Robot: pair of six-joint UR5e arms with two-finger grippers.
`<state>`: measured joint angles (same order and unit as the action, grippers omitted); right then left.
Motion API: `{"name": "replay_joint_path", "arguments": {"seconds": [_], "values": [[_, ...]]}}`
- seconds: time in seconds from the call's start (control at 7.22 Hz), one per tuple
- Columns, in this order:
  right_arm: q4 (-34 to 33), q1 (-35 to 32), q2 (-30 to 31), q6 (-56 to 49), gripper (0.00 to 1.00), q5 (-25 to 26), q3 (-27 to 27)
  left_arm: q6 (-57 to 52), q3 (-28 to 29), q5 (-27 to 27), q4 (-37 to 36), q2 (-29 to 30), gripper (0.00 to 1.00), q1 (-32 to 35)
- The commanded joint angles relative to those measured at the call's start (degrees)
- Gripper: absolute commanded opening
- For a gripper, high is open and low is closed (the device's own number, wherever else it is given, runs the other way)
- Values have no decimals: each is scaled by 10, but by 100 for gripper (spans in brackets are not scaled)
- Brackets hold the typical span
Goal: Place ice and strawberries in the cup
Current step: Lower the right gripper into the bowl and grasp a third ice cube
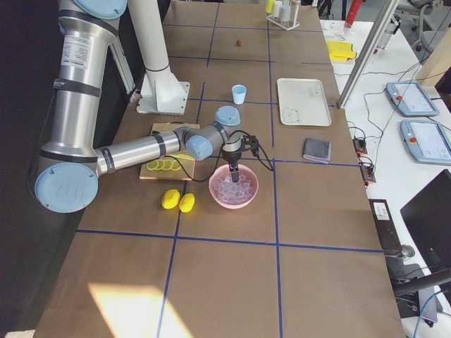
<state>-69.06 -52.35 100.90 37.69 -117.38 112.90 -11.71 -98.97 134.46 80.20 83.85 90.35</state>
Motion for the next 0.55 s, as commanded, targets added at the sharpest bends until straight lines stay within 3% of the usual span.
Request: {"name": "replay_joint_path", "arguments": {"seconds": [0.0, 0.42], "values": [[22, 1, 13, 2, 93, -8, -1, 0, 0, 0, 0, 0, 100, 0], [24, 2, 25, -1, 89, -8, -14, -1, 0, 0, 0, 0, 100, 0]]}}
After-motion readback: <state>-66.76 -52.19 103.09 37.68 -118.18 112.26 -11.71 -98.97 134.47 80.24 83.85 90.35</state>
